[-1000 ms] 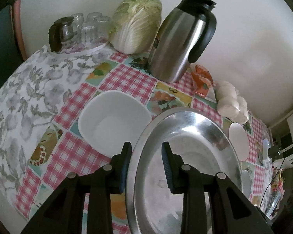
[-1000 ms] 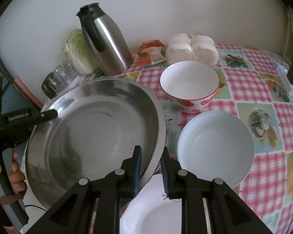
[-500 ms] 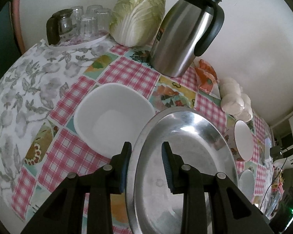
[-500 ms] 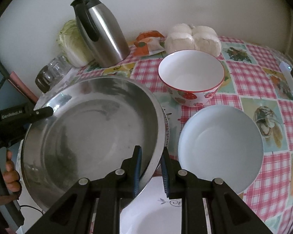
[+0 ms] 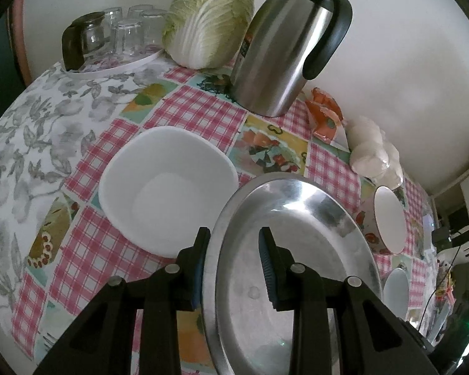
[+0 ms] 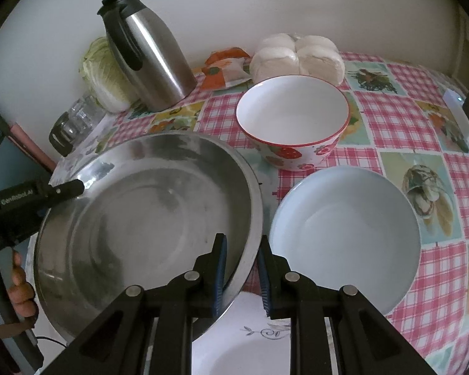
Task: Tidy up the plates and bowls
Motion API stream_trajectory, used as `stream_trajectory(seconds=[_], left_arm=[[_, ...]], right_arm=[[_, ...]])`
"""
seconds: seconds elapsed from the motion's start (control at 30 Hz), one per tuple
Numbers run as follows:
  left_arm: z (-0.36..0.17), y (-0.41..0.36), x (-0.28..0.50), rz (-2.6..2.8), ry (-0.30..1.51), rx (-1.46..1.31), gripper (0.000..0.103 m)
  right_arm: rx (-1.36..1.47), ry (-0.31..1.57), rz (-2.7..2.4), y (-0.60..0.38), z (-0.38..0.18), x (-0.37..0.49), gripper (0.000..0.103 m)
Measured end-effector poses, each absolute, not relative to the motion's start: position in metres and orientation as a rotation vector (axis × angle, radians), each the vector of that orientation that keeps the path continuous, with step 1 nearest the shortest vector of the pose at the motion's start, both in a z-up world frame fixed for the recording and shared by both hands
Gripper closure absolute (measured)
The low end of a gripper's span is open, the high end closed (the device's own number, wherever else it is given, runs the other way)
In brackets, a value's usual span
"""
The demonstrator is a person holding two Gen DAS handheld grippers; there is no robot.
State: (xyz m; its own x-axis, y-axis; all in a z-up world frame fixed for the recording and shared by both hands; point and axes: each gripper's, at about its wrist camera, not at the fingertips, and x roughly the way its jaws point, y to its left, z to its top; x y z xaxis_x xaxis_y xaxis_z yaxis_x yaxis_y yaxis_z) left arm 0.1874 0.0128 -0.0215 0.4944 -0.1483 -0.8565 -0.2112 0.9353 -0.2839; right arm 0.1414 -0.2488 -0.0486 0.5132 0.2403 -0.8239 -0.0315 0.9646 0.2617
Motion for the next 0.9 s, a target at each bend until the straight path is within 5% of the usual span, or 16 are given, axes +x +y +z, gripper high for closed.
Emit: stream_trajectory(seconds=[0.53, 0.9], left_arm=[[-0.0254, 0.0117, 0.1885, 0.053, 1.077, -0.344, 0.054], [-0.0243, 0.0062, 0.1854, 0.081, 1.146, -0.289, 0.053]], right_arm=[[0.172, 1.025, 0.139, -0.2442, -0.0467, 0.1415, 0.081], [0.181, 1.056, 0.136, -0.2461, -0.0448, 0.1400, 0.080]])
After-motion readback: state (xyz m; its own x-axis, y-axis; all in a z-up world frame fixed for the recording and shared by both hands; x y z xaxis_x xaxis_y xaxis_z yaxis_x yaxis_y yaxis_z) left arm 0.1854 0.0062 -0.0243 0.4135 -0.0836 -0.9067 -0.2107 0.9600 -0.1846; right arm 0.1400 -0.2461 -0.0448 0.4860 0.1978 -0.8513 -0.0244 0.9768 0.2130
